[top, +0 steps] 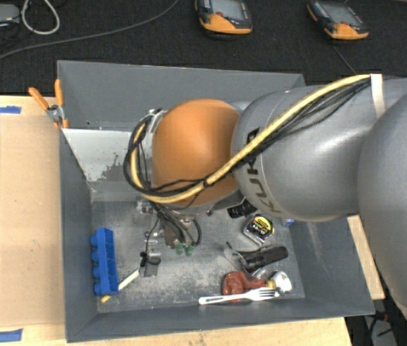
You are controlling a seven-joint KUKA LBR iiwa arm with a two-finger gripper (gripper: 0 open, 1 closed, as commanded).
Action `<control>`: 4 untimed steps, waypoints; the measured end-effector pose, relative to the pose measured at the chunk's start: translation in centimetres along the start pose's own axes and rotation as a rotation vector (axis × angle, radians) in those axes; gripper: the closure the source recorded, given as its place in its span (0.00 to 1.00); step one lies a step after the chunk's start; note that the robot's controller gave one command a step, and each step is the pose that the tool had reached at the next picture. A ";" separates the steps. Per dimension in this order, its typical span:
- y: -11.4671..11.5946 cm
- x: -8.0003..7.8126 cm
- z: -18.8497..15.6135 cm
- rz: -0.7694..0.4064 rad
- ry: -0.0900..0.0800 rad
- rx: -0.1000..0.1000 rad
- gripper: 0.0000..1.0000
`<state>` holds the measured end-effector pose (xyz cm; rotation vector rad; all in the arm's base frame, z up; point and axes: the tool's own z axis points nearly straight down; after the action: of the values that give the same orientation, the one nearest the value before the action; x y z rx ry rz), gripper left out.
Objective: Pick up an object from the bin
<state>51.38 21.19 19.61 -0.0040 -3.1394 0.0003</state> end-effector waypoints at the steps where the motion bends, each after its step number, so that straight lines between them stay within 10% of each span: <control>1: 0.1 1.7 5.8 -0.148 -0.001 -0.001 0.00; 4: 0.7 3.7 12.1 -0.465 -0.016 0.000 0.00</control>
Offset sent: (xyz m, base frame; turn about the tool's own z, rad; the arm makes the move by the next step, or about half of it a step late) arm -0.0347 -0.0013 -0.0584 -0.2453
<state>47.65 21.92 7.51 0.7229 -3.0712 -0.0011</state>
